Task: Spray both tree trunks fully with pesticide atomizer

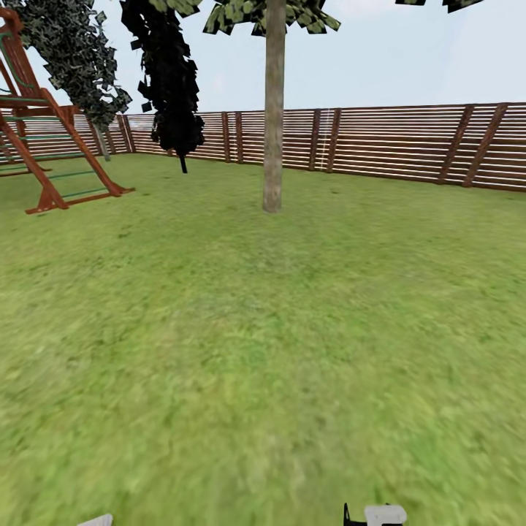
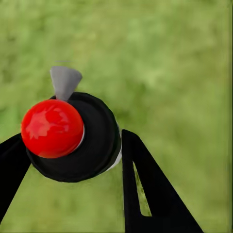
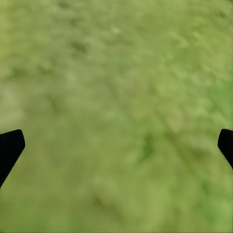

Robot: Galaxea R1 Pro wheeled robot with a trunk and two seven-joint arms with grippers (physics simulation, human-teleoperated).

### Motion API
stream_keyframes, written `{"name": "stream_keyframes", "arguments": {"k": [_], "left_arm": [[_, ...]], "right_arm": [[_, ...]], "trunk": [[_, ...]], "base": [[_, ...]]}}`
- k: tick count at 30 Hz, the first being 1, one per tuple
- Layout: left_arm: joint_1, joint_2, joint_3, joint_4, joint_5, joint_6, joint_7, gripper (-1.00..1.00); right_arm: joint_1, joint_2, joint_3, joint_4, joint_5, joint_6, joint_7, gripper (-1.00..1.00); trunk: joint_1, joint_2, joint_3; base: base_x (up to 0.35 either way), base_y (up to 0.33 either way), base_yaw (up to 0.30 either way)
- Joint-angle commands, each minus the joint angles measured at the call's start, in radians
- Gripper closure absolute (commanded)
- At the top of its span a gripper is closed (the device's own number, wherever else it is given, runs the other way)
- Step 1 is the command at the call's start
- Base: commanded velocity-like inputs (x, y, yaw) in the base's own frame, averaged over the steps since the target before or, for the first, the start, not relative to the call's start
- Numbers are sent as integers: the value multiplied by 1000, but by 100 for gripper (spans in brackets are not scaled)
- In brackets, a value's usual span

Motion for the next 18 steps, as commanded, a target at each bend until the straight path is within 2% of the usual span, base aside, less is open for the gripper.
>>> {"name": "stream_keyframes", "arguments": {"k": [1, 18], "left_arm": [[0, 0, 1, 1, 5, -3, -1, 100], [0, -4, -2, 1, 5, -3, -2, 100]], "right_arm": [[-1, 0, 8, 1, 3, 0, -10, -100], [-1, 0, 8, 1, 3, 0, -10, -100]], "trunk": [[0, 0, -1], [0, 0, -1]], "base": [[339, 0, 0], [339, 0, 0]]}}
